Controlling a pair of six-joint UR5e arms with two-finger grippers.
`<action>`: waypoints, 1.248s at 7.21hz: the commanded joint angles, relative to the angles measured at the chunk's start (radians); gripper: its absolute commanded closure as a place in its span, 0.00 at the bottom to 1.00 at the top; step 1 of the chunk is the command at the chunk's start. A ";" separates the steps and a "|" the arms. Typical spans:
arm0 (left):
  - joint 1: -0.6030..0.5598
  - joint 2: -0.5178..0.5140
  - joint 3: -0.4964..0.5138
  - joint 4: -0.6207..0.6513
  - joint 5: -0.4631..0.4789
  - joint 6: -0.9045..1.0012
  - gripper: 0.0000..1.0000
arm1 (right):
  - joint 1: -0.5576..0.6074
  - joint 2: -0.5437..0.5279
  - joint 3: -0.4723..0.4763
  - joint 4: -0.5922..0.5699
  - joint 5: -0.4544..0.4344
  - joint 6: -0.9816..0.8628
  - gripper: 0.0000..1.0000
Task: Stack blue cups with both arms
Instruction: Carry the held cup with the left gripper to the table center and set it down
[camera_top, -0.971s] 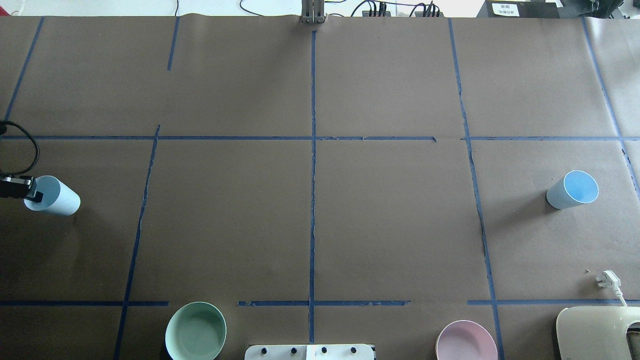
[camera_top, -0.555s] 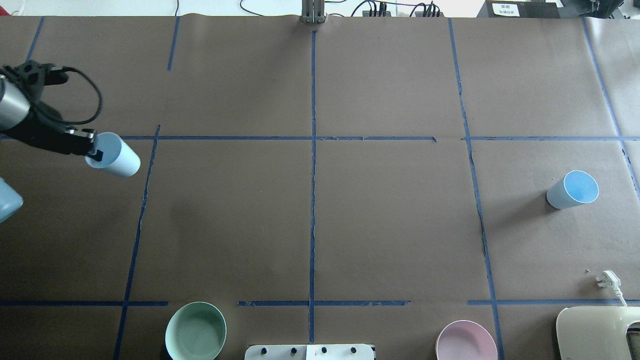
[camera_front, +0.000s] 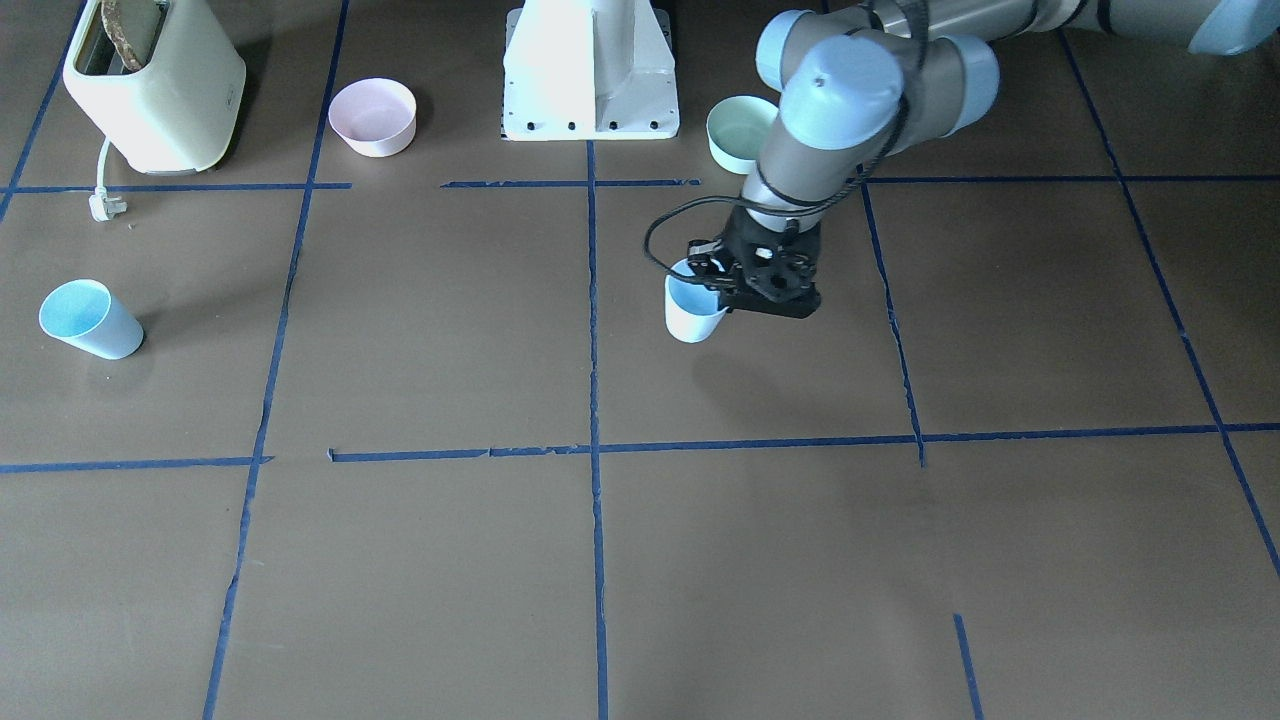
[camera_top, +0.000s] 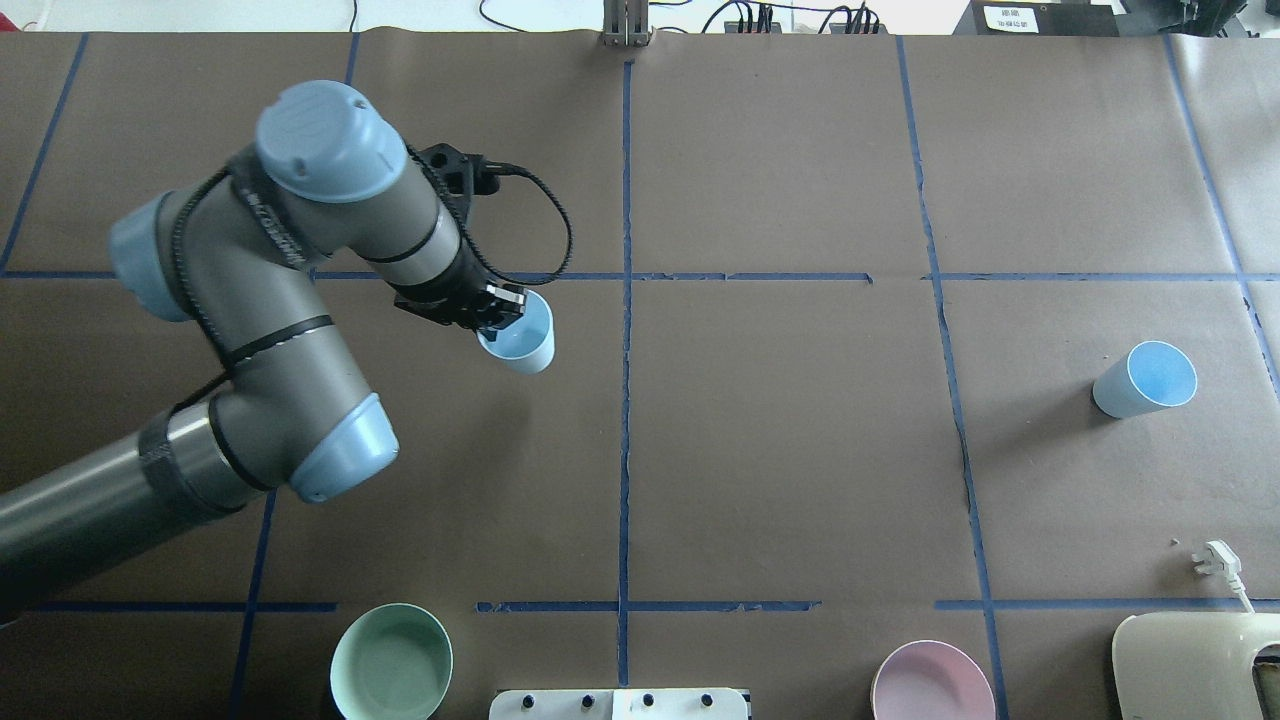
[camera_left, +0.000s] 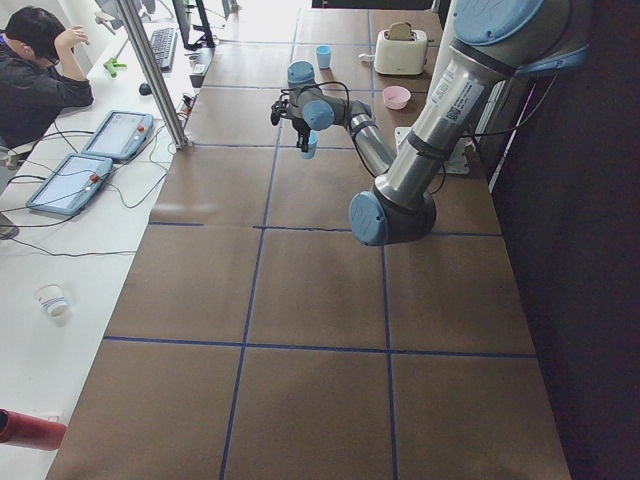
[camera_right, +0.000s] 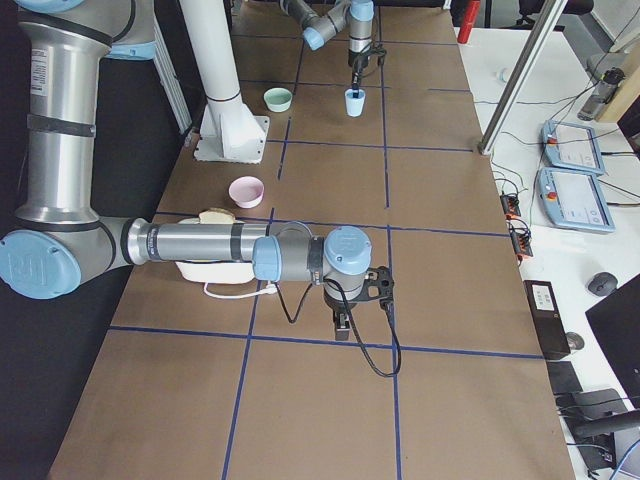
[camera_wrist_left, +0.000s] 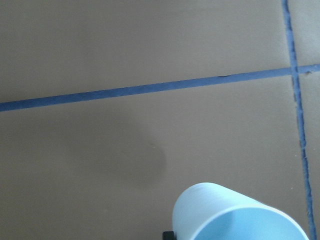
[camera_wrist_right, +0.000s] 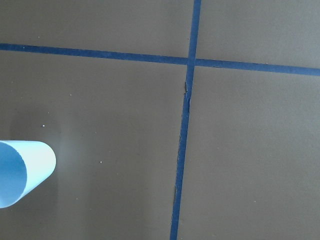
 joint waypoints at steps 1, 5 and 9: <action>0.098 -0.150 0.157 -0.009 0.100 -0.084 1.00 | -0.001 0.000 0.000 -0.001 0.000 0.000 0.00; 0.127 -0.158 0.194 -0.009 0.113 -0.083 0.29 | 0.000 0.000 0.001 0.001 0.000 0.000 0.00; 0.072 -0.116 0.043 0.091 0.096 -0.051 0.00 | 0.000 0.005 0.004 0.004 -0.003 -0.009 0.00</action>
